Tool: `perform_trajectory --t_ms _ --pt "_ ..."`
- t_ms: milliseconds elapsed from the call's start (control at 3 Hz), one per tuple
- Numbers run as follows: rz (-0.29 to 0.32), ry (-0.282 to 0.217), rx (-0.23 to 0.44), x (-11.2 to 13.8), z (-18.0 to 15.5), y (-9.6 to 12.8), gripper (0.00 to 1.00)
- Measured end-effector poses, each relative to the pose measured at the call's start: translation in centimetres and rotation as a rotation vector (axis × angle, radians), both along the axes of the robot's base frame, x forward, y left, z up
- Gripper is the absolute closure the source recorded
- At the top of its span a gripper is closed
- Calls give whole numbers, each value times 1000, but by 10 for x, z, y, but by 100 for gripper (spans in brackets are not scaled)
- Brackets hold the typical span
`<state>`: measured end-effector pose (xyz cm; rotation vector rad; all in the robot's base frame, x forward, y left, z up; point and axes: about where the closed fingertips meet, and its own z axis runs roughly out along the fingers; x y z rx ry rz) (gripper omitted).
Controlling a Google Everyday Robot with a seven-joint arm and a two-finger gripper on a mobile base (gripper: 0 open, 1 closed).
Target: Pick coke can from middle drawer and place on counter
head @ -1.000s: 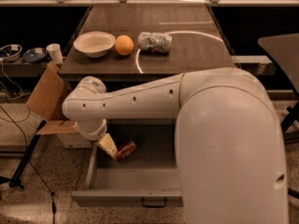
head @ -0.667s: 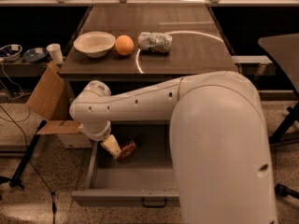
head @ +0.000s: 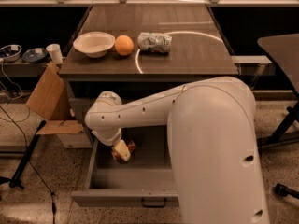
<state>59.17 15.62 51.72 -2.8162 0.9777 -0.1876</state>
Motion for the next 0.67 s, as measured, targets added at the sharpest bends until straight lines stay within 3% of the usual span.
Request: perform_trajectory --t_ms 667 --pt "-64 -19 -38 15 -41 -18 0"
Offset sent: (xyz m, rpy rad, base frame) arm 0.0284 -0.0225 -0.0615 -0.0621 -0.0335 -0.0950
